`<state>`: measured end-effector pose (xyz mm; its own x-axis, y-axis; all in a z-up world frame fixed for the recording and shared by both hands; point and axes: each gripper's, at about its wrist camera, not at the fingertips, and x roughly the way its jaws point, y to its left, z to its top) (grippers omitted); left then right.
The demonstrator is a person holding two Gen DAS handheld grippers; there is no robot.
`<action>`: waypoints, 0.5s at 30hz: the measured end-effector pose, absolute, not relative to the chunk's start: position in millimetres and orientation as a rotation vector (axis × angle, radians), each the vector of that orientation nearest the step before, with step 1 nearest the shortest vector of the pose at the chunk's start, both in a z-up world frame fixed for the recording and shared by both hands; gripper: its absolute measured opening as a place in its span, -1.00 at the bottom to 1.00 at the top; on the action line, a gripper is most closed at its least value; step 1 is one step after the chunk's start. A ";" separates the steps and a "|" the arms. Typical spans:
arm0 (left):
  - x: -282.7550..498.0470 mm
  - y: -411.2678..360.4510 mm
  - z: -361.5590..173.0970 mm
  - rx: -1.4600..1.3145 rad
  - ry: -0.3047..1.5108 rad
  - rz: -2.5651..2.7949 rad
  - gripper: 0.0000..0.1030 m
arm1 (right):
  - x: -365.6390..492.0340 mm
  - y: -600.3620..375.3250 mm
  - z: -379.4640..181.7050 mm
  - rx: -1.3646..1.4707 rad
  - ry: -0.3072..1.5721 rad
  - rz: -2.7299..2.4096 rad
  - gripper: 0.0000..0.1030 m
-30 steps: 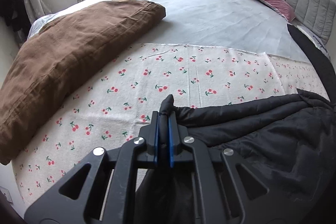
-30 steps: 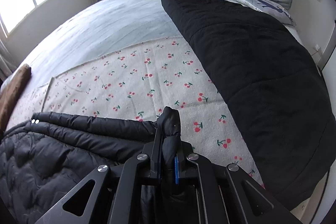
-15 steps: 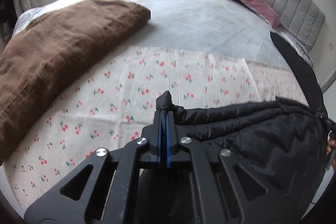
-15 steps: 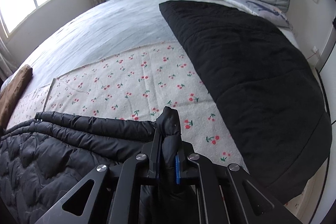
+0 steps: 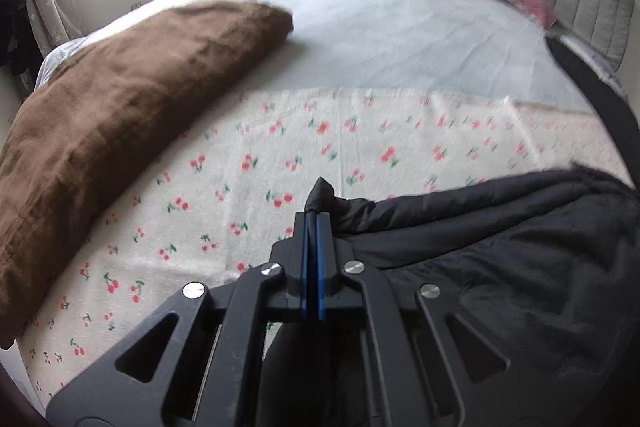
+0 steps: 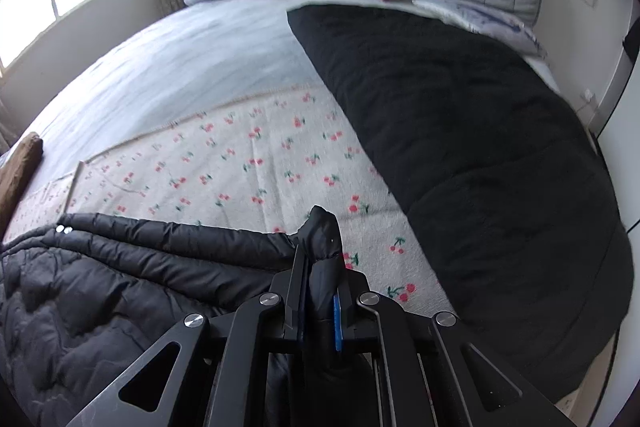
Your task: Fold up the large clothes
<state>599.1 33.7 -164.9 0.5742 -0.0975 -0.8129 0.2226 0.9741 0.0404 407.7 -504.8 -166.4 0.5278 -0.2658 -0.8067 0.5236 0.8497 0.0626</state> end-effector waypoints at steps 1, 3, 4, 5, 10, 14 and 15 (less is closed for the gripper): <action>600.5 32.5 -169.9 0.164 0.958 -0.174 -0.90 | 409.0 -506.4 -170.4 0.322 0.912 -0.481 -0.84; 601.9 29.6 -176.5 0.212 0.987 -0.143 -0.84 | 410.9 -507.5 -175.9 0.328 0.937 -0.481 -0.83; 603.2 28.2 -178.5 0.244 1.002 -0.120 -0.79 | 411.5 -507.5 -177.2 0.325 0.951 -0.487 -0.83; 603.8 26.2 -179.8 0.281 1.014 -0.097 -0.68 | 412.1 -507.6 -178.3 0.323 0.961 -0.492 -0.79; 593.4 18.8 -167.1 0.448 1.017 -0.005 -0.22 | 405.4 -502.1 -169.7 0.248 1.027 -0.573 -0.19; 570.7 20.8 -142.2 0.393 1.003 -0.045 0.13 | 389.3 -490.6 -147.3 0.249 1.001 -0.556 0.02; 563.3 20.8 -135.3 0.376 1.003 -0.065 0.23 | 385.4 -486.6 -139.1 0.252 0.993 -0.533 0.10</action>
